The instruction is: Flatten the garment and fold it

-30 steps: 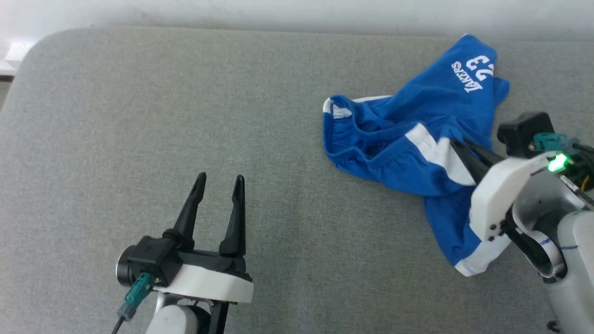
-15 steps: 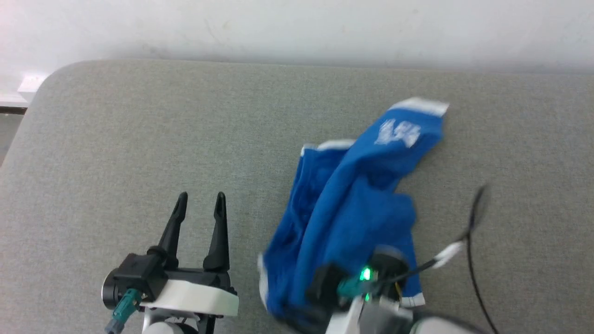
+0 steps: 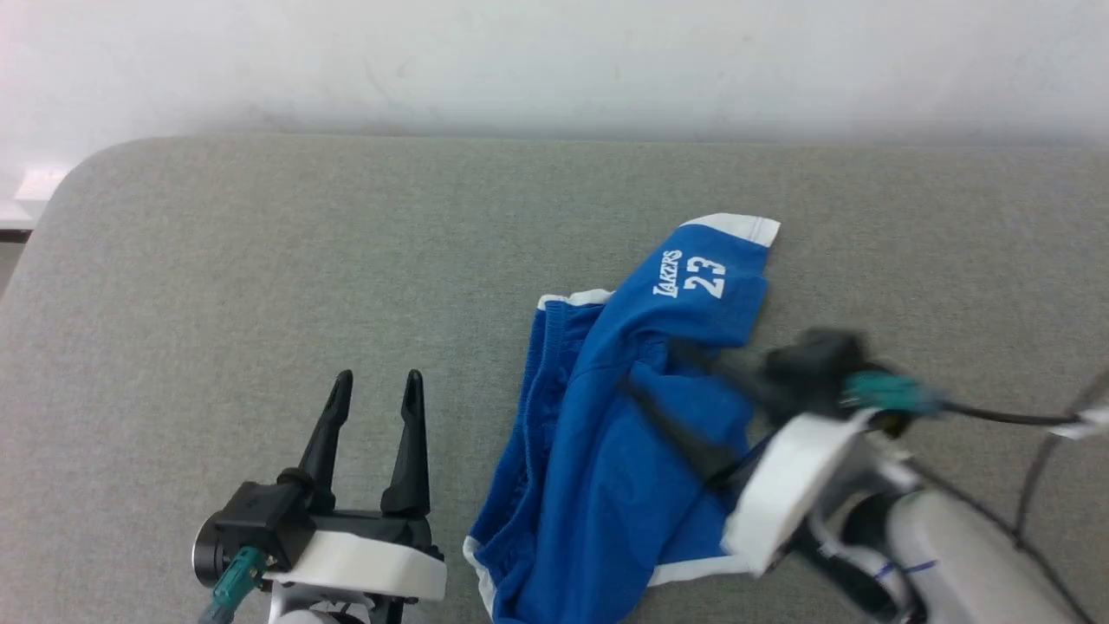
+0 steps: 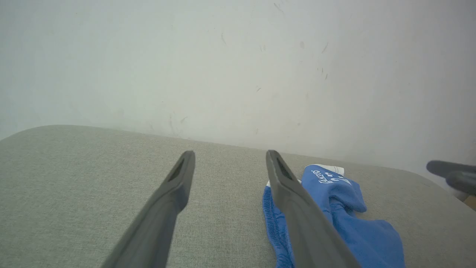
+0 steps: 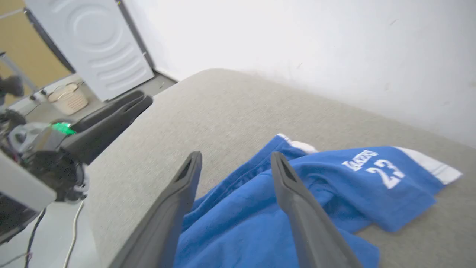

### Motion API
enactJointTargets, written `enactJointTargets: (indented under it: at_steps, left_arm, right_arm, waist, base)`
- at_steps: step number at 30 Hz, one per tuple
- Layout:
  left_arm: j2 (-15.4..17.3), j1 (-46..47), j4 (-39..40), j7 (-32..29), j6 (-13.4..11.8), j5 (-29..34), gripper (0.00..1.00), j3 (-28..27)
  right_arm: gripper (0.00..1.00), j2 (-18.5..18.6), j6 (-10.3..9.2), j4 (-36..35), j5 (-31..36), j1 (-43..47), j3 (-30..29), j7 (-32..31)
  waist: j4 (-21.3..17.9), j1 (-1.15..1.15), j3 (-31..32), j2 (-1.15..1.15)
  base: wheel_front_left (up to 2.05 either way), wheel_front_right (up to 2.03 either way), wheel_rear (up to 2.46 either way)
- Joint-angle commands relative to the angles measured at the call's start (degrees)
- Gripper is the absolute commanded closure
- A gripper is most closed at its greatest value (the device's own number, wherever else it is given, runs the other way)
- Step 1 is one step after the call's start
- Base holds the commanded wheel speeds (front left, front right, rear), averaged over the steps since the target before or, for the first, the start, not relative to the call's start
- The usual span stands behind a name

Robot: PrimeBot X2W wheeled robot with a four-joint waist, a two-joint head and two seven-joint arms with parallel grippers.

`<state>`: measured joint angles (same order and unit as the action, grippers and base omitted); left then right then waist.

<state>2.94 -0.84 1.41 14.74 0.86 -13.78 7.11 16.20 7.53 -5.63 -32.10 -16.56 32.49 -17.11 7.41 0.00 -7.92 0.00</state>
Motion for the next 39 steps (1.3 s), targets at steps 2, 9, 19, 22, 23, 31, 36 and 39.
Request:
enactJointTargets:
  at_steps: [2,9,19,22,23,31,36,39]
  left_arm:
    - [-0.06,-0.58,0.60,0.26,-0.28,0.19,0.00,-0.10]
    - [-0.06,-2.05,1.54,0.26,0.29,1.27,0.00,-0.10]
    - [0.31,-4.79,-2.38,-0.76,1.98,2.70,0.00,0.92]
    - [1.44,-4.15,-2.98,-5.57,2.56,2.40,0.00,1.59]
    - [1.95,-4.00,-2.90,-7.60,2.69,2.39,0.00,1.81]
    - [5.11,-5.70,1.77,-23.96,3.72,0.13,0.00,3.32]
    - [5.84,-7.96,5.60,-29.56,3.26,-1.34,0.00,3.23]
    - [6.28,-9.82,8.06,-33.11,2.91,-2.22,0.00,3.40]
  right_arm:
    - [0.00,-2.18,-0.04,-1.52,7.06,3.19,-8.38,4.26]
    - [0.00,-10.47,-0.04,-6.69,26.97,15.87,-29.77,14.61]
    - [0.00,-13.30,-0.04,-5.66,23.39,27.64,-37.30,20.61]
    - [0.00,-13.31,-0.04,-5.61,22.97,26.97,-36.83,20.76]
    - [0.00,-13.31,-0.04,-5.62,22.94,26.69,-36.85,20.78]
    - [0.00,-13.31,-0.04,-4.50,22.47,26.36,-36.53,20.45]
    - [0.00,-13.32,-0.04,-4.15,22.25,26.63,-36.17,20.19]
    - [0.00,-13.32,-0.04,-4.02,22.22,26.59,-35.95,20.04]
  waist:
    - [-1.18,0.00,0.47,0.00]
    - [-2.96,0.00,0.19,0.00]
    - [-5.80,0.00,-0.27,0.00]
    - [-6.38,0.00,-0.42,0.00]
    - [-6.47,0.00,-0.49,0.00]
    - [-6.47,0.00,-1.22,0.00]
    - [-6.01,0.00,-1.46,0.00]
    - [-5.58,0.00,-1.68,0.00]
  base:
    - [0.00,0.00,0.00]
    - [0.00,0.00,0.00]
    - [0.00,0.00,0.00]
    - [0.00,0.00,0.00]
    - [0.00,0.00,0.00]
    - [0.00,0.00,0.00]
    - [0.00,0.00,0.00]
    - [0.00,0.00,0.00]
